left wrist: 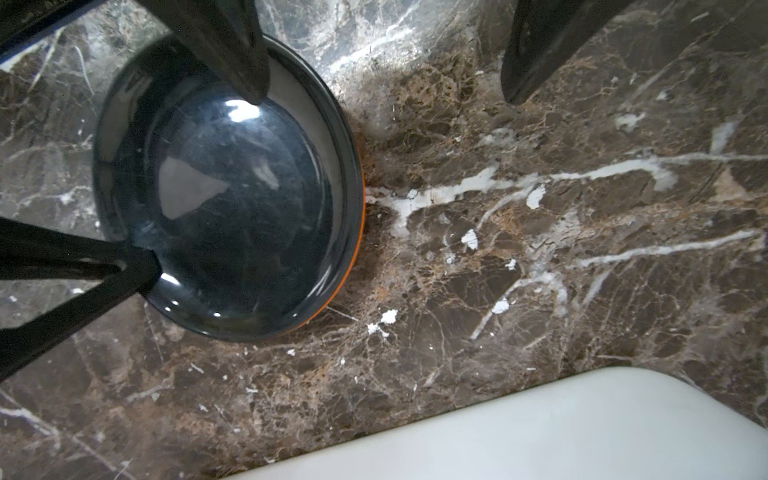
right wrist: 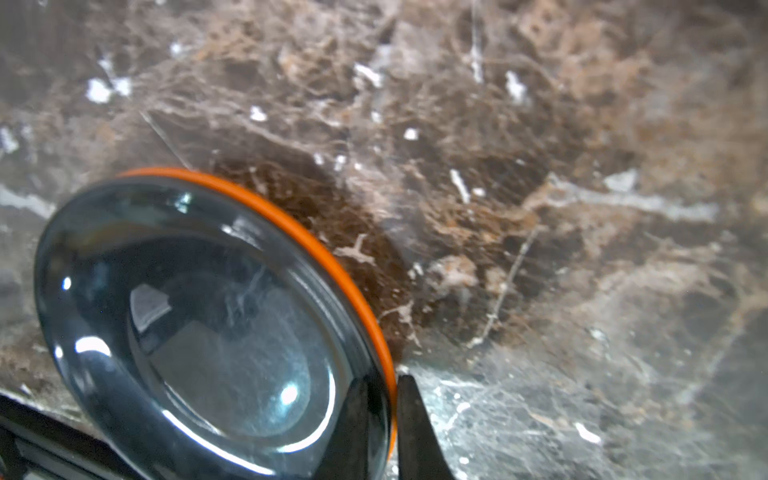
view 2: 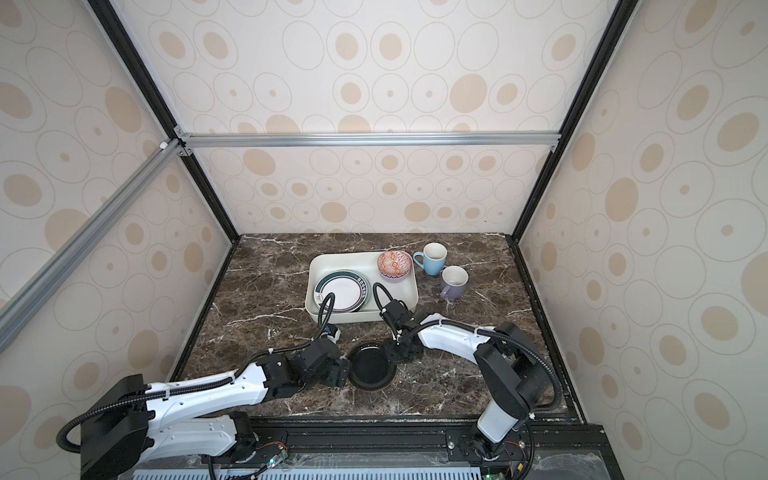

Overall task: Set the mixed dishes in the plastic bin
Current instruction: 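Tilt the black-and-orange dish up on edge with both grippers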

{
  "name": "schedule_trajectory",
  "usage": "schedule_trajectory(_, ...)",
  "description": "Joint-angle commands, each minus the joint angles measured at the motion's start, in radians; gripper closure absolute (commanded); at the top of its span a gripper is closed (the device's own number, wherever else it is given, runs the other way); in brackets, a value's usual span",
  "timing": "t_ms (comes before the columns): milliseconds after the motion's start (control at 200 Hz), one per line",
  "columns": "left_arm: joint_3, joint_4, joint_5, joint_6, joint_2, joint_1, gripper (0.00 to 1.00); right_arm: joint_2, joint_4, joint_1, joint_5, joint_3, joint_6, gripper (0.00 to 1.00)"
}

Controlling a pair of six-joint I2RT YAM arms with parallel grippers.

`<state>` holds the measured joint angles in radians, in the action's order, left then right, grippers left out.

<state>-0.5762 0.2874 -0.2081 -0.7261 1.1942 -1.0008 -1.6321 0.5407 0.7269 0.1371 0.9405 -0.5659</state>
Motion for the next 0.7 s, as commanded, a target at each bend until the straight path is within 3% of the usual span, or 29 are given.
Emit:
schedule_trajectory(0, -0.007, 0.024, -0.025, -0.024, -0.008, -0.011, 0.12, -0.013, 0.024, -0.004, -0.025, -0.007, -0.003, 0.95)
schedule_trajectory(80, -0.010, 0.028, -0.029, -0.022, -0.009, -0.010, 0.12, 0.002, 0.043, -0.005, -0.036, -0.001, 0.003, 1.00)
schedule_trajectory(695, -0.010, 0.070, -0.059, -0.022, -0.098, -0.010, 0.12, 0.088, 0.156, -0.008, -0.052, 0.082, 0.012, 1.00)
